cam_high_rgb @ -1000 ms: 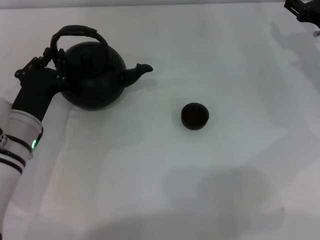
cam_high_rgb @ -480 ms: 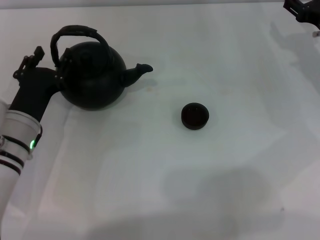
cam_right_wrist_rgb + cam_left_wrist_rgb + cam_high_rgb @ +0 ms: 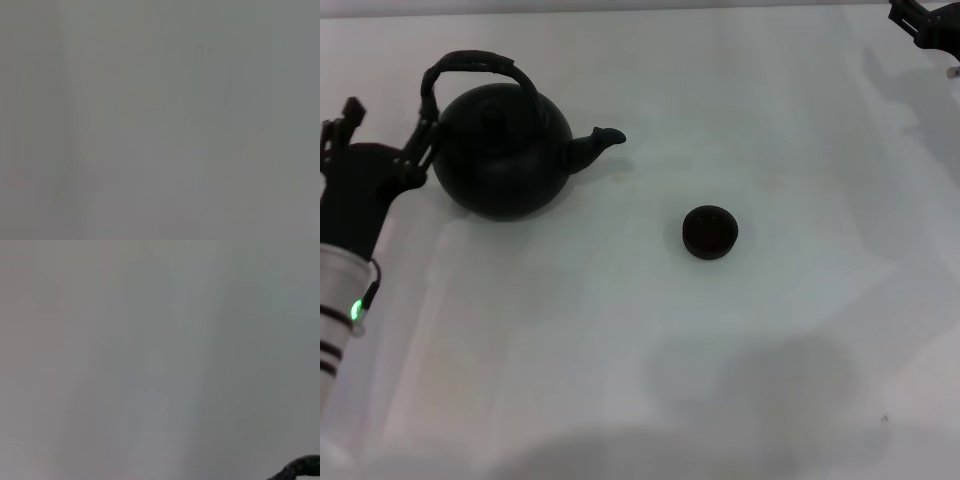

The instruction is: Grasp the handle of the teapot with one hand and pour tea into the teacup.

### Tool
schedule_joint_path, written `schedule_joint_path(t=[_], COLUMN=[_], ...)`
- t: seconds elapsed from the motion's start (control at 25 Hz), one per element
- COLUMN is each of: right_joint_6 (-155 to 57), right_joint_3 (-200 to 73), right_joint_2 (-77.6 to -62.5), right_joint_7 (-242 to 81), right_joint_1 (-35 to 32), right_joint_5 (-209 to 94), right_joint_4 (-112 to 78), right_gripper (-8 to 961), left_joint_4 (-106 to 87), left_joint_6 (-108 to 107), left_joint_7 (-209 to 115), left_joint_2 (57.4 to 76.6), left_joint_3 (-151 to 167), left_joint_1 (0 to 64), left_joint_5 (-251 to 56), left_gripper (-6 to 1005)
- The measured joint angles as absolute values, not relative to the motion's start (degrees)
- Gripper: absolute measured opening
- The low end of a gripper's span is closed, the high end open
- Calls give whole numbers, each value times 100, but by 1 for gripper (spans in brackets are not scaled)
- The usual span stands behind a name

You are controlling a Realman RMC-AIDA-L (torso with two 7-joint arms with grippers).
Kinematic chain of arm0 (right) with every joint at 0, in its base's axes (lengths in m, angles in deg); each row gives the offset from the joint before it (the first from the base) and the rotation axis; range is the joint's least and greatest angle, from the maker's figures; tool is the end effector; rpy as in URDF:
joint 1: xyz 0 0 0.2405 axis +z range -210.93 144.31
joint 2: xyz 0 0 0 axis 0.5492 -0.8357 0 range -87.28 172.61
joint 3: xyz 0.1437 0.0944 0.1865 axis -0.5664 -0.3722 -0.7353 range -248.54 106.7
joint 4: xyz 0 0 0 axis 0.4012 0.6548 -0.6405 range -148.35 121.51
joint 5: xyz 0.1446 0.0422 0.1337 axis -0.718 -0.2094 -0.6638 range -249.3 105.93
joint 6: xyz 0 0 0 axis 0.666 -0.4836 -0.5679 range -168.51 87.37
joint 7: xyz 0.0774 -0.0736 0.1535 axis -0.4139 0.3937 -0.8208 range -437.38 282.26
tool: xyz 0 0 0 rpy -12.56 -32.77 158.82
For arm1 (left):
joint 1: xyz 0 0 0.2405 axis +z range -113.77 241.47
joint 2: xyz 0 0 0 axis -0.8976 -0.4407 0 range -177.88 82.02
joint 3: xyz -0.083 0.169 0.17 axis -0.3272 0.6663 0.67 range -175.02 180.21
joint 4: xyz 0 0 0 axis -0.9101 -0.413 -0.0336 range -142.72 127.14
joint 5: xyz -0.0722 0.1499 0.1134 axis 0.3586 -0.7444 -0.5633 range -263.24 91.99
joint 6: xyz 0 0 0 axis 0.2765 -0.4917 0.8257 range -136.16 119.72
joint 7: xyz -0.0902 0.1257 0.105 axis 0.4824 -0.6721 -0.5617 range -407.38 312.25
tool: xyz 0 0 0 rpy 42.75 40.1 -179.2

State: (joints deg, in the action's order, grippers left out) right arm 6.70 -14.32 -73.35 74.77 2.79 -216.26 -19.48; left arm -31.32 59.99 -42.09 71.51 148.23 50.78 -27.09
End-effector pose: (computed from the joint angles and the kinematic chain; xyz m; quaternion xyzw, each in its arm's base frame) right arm 0.3199 0.4384 0.0037 -0.7359 0.2953 0.2374 0.5611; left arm -0.3076 0.3076 -0.0530 -0.6811 -0.3009 -0.3409 0.5739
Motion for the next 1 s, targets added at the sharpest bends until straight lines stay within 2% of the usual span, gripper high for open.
schedule_joint_path(t=[0.4, 1.0], right_joint_6=[810, 884], right_joint_3=[-1432, -1438], right_joint_2=[-7336, -7350], right_joint_7=[7484, 7462], right_joint_1=[264, 117], right_joint_5=[-21635, -21663], right_joint_4=[-1953, -1952], right_gripper=[868, 868], left_joint_4=[-3037, -2254], left_joint_6=[6794, 6813], left_joint_7=[-4102, -3060], left_joint_2=[7142, 7134], left_joint_3=[14744, 14735], left_joint_1=[5692, 5661], left_joint_5=[-2486, -1514], left_gripper=[893, 893])
